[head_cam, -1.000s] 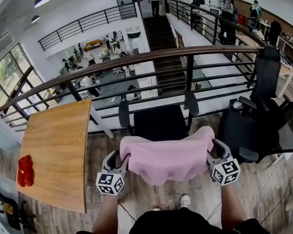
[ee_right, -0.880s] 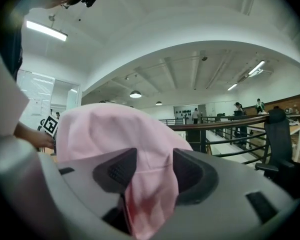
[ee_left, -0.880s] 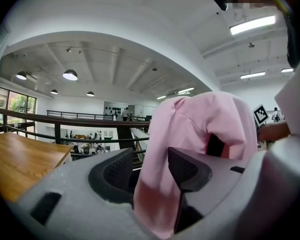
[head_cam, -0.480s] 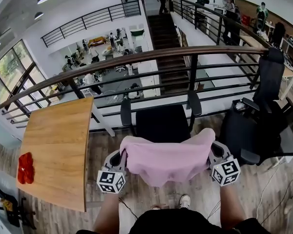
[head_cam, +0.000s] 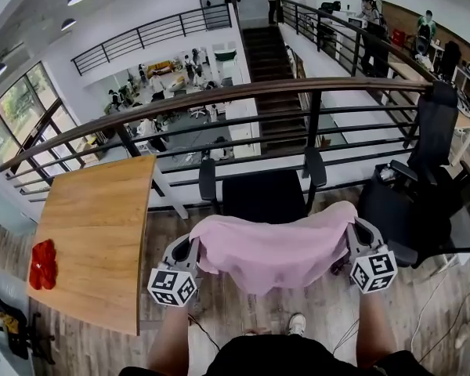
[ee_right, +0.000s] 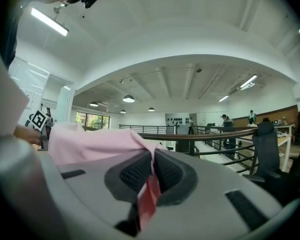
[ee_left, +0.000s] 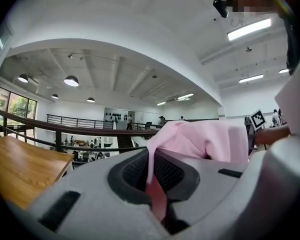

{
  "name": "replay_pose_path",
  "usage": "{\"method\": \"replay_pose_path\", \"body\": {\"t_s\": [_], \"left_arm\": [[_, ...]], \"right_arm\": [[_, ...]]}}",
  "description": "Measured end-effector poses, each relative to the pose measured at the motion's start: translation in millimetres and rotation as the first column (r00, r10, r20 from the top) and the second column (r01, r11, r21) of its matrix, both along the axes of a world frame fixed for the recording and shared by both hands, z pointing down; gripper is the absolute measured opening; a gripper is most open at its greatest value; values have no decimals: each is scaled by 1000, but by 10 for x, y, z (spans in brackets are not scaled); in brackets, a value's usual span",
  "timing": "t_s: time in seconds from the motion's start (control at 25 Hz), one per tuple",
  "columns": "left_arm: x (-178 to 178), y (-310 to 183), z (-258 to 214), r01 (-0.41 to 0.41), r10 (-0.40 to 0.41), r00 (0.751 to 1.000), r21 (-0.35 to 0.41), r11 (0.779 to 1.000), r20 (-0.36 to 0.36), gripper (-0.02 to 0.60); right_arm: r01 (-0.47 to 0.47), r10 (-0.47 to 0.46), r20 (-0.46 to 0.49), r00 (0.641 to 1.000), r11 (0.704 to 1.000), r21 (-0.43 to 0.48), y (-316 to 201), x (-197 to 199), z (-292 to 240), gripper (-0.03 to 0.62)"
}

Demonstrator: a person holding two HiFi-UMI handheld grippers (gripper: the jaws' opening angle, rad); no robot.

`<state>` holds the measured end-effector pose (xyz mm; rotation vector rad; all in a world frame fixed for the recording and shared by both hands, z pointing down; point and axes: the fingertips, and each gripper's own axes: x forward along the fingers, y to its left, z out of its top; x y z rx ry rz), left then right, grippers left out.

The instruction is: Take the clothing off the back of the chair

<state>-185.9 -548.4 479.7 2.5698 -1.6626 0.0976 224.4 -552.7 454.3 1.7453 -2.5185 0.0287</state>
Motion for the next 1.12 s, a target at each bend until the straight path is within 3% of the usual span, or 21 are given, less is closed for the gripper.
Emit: {"method": "replay_pose_path", "body": {"t_s": [0.32, 0.72, 1.12], "left_arm": [[-18, 174, -571, 36, -35, 999, 138, 990, -5, 20], [-47, 653, -1235, 8, 6, 999, 298, 954, -47, 20], [-158, 1289, -1552, -62, 93, 993, 361, 930, -67, 21]], "right_arm": [[10, -4, -53, 999, 995, 99, 131, 35, -460, 17], [30, -11, -92, 996, 978, 208, 699, -181, -900, 17], [8, 11, -80, 997, 972, 236, 1503, -590, -1006, 17]]}}
